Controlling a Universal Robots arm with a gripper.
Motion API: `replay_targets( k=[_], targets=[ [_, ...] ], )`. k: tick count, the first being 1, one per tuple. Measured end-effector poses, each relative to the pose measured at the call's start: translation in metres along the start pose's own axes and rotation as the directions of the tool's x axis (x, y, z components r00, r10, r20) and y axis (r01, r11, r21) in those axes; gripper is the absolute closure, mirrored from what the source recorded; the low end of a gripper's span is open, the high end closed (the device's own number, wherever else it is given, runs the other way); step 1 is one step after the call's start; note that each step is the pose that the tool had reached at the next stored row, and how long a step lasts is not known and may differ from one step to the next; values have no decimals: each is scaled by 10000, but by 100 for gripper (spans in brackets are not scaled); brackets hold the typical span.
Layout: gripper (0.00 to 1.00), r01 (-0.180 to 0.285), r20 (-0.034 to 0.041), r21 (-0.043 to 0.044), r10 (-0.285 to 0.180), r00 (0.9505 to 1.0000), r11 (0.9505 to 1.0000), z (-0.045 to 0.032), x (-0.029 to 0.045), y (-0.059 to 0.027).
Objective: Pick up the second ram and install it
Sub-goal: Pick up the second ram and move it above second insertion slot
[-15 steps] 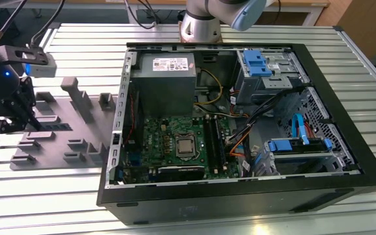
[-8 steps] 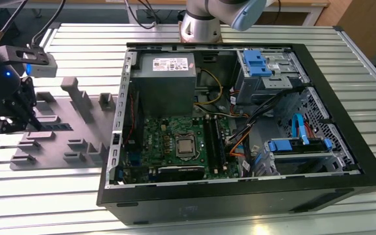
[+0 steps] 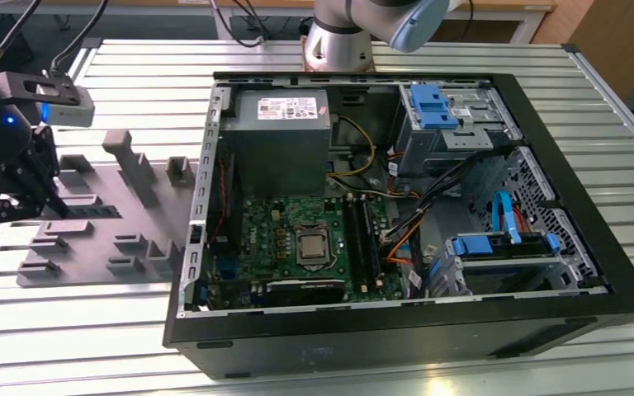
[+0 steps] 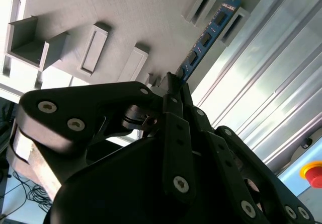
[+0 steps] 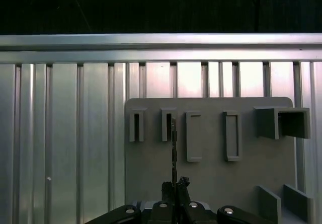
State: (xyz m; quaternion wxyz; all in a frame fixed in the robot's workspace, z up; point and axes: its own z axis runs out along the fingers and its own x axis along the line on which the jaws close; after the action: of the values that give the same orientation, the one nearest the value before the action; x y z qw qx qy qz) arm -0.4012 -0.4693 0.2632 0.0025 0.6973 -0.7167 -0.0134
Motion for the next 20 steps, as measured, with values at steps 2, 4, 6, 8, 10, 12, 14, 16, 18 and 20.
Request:
replay_targets(
  k=[2,4,6,8,10,12,14,16,18,20],
  targets=[
    [86,1,1,1,-1,10000,10000,-18,0,0],
    [86,1,0,1,-1,10000,10000,-37,-1,1],
    [86,0,1,2,0,10000,10000,-49,-1,1],
    [86,0,2,4,0,10000,10000,-50,-1,1],
    [86,1,1,2,-1,10000,10000,-61,-1,1],
    [86,0,0,2,0,10000,10000,-63,-1,1],
    [86,0,0,1,0,10000,10000,-67,-1,2],
    [86,0,-1,0,0,10000,10000,-74,-1,2],
    [86,0,0,1,0,10000,10000,-81,-1,2],
    [86,0,1,2,0,10000,10000,-87,-2,2]
  ],
)
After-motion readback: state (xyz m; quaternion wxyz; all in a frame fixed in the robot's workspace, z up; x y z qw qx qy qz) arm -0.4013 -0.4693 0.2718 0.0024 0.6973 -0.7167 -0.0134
